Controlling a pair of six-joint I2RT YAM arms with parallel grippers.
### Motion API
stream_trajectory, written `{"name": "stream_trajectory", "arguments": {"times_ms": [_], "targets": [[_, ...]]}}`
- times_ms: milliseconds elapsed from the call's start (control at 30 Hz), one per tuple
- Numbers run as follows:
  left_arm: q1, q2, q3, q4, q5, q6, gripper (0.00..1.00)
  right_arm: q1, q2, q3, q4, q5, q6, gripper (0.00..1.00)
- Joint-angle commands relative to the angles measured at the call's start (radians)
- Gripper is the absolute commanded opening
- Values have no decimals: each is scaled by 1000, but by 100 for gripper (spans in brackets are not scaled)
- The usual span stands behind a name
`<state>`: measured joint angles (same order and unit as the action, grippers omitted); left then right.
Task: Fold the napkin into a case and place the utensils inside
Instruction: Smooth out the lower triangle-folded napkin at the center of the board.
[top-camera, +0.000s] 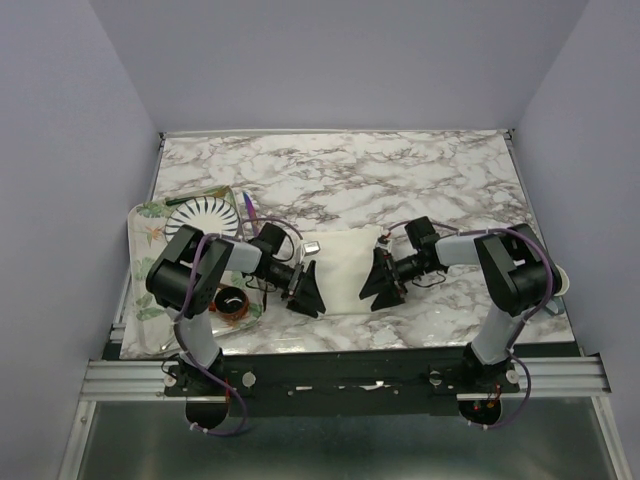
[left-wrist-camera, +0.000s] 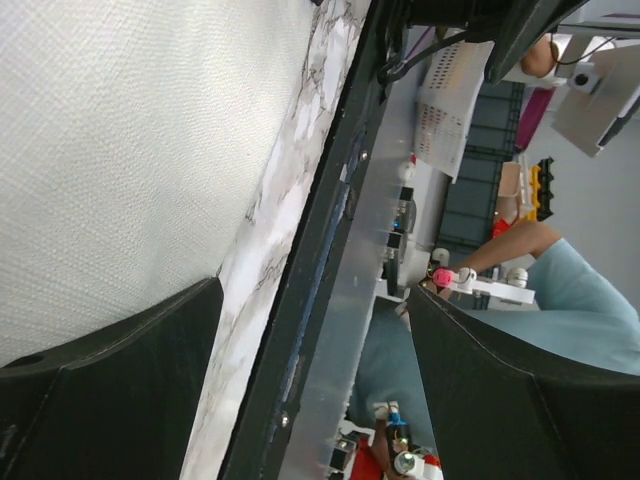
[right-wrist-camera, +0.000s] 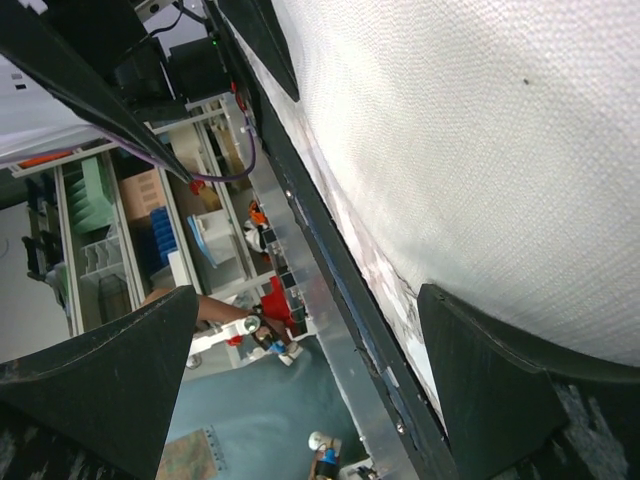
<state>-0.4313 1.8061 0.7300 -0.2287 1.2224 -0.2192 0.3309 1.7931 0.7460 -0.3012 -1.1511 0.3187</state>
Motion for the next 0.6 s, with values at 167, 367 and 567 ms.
{"name": "stream_trajectory", "arguments": {"times_ms": [167,367,567], "targets": [[0,-153,103,-200,-112,187,86,-23,-194,52,-179,82,-107,97],[-29,-359,201,-227,-378,273,72,-33,-385,193,-323,293,-168,91],[-12,-438,212,-138,-678,343,58,-87,-275,378,-348,498,-279,90]]}}
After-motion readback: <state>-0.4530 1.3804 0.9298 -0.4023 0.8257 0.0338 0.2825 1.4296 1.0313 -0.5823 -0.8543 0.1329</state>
